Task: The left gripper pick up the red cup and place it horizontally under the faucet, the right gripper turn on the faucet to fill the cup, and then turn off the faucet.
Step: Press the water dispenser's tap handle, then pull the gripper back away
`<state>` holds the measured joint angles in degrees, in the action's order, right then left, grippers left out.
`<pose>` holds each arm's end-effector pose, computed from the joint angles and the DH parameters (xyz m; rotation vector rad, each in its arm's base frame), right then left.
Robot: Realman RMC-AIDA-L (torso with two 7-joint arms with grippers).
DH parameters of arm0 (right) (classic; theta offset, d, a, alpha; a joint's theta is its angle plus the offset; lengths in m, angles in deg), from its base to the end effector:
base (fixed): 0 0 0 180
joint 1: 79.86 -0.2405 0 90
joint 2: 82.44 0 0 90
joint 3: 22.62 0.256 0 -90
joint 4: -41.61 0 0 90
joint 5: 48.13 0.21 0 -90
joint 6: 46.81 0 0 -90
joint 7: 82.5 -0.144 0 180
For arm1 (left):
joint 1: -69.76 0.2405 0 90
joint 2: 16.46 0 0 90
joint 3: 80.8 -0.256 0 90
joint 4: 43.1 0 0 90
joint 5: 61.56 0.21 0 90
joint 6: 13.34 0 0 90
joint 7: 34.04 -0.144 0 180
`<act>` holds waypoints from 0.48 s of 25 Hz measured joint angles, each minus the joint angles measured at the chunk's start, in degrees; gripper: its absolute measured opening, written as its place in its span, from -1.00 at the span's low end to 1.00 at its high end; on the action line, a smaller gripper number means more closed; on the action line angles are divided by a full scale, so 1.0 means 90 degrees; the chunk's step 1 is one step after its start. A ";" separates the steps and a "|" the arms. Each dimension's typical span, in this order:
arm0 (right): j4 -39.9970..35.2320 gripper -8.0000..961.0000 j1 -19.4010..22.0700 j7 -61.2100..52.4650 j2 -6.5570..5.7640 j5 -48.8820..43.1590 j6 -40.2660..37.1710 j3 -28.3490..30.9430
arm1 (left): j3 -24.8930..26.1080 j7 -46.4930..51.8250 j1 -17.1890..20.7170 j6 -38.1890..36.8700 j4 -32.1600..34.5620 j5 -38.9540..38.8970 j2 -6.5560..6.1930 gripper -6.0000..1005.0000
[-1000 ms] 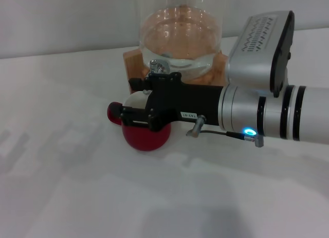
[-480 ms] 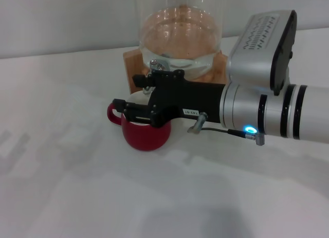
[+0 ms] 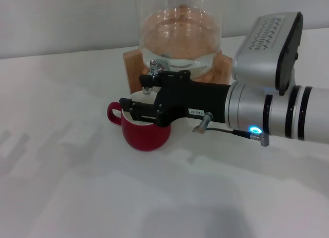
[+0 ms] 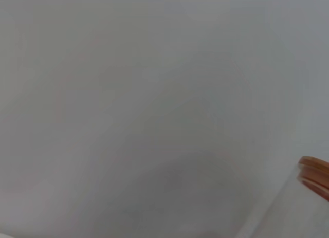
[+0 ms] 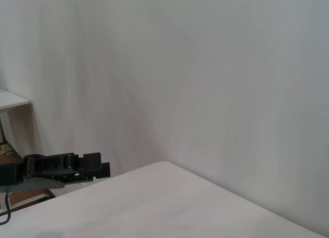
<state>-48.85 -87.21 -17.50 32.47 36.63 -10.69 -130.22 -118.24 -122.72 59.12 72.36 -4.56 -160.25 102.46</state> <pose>0.1235 0.3038 -0.0321 -2.4975 0.4921 0.6818 -0.3363 0.2734 0.0716 -1.9227 -1.0911 -1.2164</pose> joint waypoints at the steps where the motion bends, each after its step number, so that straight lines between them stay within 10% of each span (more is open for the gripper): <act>1: 0.0000 0.38 0.0000 0.0000 0.0000 0.0000 0.0000 0.0000 | 0.0000 0.0001 0.0000 0.0000 0.0001 0.0000 0.0000 0.30; 12: -0.0106 0.38 0.0137 -0.0054 -0.0004 -0.0148 0.0043 0.0218 | 0.0000 0.0022 0.0000 0.0000 0.0007 -0.0001 0.0000 0.30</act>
<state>-49.81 -85.98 -17.99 32.43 35.30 -10.30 -128.26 -118.24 -122.52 59.12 72.36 -4.50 -160.26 102.46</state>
